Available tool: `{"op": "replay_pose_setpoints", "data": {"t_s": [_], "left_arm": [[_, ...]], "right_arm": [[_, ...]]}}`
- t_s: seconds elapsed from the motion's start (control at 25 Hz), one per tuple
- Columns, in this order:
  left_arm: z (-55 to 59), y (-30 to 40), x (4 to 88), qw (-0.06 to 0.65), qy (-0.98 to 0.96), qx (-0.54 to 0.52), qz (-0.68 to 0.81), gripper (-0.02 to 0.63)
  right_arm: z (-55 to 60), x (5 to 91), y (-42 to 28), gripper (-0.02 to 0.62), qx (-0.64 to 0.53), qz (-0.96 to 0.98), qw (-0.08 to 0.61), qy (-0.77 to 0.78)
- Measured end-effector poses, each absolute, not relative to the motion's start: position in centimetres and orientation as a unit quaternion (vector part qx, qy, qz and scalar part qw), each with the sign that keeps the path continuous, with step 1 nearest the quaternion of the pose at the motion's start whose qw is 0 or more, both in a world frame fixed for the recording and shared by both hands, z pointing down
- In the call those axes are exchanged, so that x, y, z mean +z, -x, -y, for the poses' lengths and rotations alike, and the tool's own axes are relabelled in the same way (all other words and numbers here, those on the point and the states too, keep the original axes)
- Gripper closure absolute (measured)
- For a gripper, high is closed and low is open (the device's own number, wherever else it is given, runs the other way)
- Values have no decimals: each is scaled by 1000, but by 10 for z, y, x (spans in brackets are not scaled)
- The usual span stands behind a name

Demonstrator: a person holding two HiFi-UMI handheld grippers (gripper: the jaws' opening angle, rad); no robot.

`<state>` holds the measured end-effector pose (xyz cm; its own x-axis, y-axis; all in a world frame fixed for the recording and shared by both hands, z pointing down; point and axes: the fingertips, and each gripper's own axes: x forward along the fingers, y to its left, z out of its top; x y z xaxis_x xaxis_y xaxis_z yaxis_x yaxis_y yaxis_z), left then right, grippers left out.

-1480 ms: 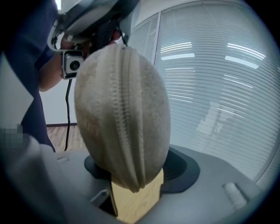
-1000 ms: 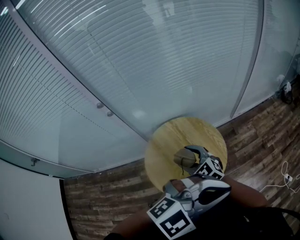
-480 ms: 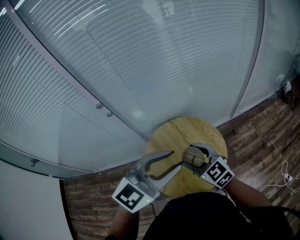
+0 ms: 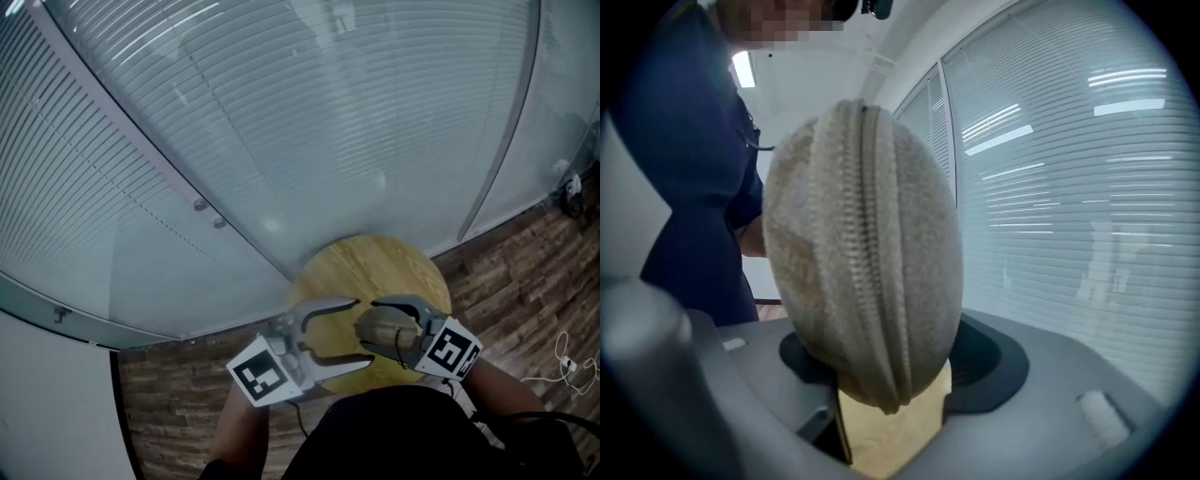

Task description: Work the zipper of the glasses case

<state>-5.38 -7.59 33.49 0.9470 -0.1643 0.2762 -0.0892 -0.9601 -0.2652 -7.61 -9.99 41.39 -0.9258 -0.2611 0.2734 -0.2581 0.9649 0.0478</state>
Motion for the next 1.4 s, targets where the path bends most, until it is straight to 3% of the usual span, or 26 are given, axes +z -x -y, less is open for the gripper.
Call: {"op": "replay_pose_setpoints", "data": {"t_s": [0.48,1.08,1.28,1.4], "left_arm": [[53,43,350,107,976,-190,0,275],[51,19,344,91,982,-163,-29,308],[70,40,319,115,978,-149,-90,308],[109,66,320,83,963,-153,-204,307]], "right_arm": [[67,407,103,305,-58,982,169,-58],[55,393,106,301,-9,993,117,-25],[68,383,91,291,-35,992,99,-70],[96,384,62,293,-25,986,99,-135]]}}
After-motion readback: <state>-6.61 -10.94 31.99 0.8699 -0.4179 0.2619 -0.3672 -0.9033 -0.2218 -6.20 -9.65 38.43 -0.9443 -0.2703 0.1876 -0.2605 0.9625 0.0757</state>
